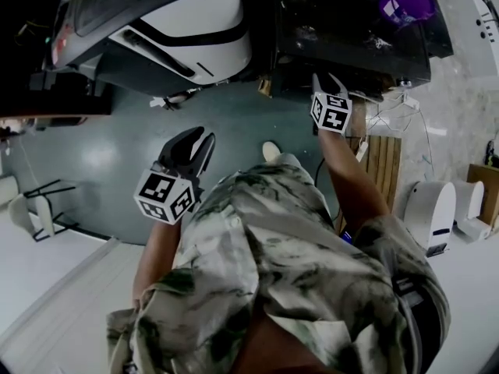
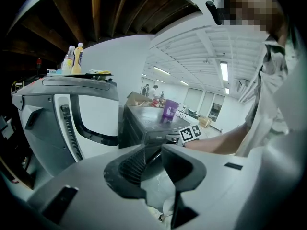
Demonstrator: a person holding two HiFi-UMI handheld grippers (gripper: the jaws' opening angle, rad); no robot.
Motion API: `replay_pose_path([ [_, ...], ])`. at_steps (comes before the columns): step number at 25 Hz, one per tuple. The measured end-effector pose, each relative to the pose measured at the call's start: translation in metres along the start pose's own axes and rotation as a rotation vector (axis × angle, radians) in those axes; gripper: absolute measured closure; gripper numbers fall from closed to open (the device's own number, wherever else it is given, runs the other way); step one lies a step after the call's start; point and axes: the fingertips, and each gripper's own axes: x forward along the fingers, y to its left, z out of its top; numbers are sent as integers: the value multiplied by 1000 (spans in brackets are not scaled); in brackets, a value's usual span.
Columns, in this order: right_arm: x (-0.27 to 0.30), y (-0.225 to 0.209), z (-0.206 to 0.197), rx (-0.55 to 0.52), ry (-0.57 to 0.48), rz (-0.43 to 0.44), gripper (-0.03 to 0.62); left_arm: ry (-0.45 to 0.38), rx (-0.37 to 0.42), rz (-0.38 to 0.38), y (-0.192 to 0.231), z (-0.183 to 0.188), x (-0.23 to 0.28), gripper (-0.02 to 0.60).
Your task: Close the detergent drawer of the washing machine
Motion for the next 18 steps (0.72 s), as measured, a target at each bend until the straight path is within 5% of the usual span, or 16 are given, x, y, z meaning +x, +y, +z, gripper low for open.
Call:
replay_pose_path([
  [18, -198, 105, -50, -137, 45, 208, 557, 20, 78, -148, -34, -44, -66, 471],
])
